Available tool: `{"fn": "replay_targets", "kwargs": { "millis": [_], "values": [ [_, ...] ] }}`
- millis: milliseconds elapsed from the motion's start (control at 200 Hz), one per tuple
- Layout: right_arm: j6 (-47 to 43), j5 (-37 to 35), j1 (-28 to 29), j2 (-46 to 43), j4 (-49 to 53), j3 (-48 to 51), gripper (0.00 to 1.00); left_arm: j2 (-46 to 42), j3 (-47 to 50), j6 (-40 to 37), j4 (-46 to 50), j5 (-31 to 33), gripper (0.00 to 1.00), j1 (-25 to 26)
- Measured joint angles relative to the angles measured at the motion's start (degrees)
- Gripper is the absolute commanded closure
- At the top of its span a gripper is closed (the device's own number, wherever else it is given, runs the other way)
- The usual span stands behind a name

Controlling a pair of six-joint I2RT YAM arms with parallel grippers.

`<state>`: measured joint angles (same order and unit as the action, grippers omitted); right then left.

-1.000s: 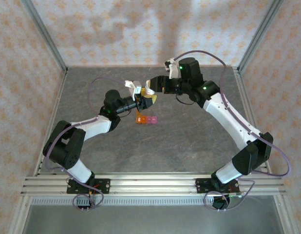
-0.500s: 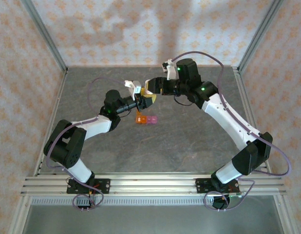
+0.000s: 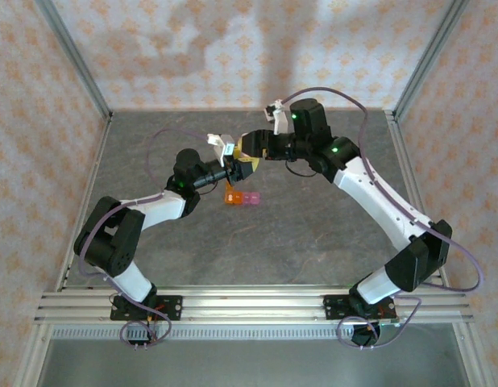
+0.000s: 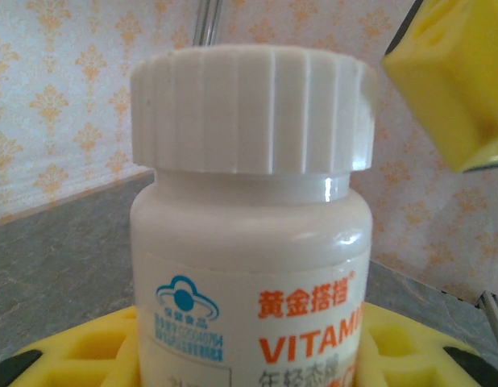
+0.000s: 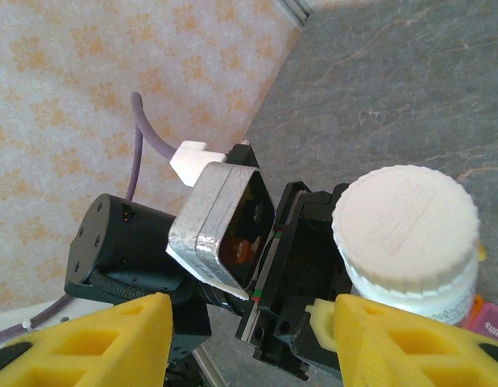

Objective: Sort the pills into containers

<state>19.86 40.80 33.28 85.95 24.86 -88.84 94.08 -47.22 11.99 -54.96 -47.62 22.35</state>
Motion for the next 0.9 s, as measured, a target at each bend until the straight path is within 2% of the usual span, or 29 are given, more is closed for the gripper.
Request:
{"fn": "replay_targets", "kwargs": {
  "millis": [160,285,400,571,706,901],
  "values": [
    [-0.6,-1.5,-1.8,-0.9,2.2,-3.8,0.44,0.0,0.0,0.0,0.0,0.0,1.0,0.0],
    [-2.6,-4.4,-4.0,0.3,7.8,-10.2,0.31,0.0,0.0,0.0,0.0,-0.2,1.0,0.0],
    [-6.9,-7.7,-4.6,6.3,16.7,-22.3,0.24,0.0,0.0,-0.2,0.3,-0.9,1.0,0.0],
    [-11.9,-8.7,-4.2,15.8,27.8,-33.1,0.23,0.0,0.0,-1.1,1.9,-1.7,1.0,0.0],
    [-14.2,-9.2,-3.0,19.7,33.6,-34.4,0.23,0.0,0.0,-1.6,2.7,-2.0,1.0,0.0],
    [-15.7,-9.1,-1.4,20.5,37.2,-34.4,0.25,0.0,-0.7,-1.6,3.3,-2.6,1.0,0.0]
  ]
}}
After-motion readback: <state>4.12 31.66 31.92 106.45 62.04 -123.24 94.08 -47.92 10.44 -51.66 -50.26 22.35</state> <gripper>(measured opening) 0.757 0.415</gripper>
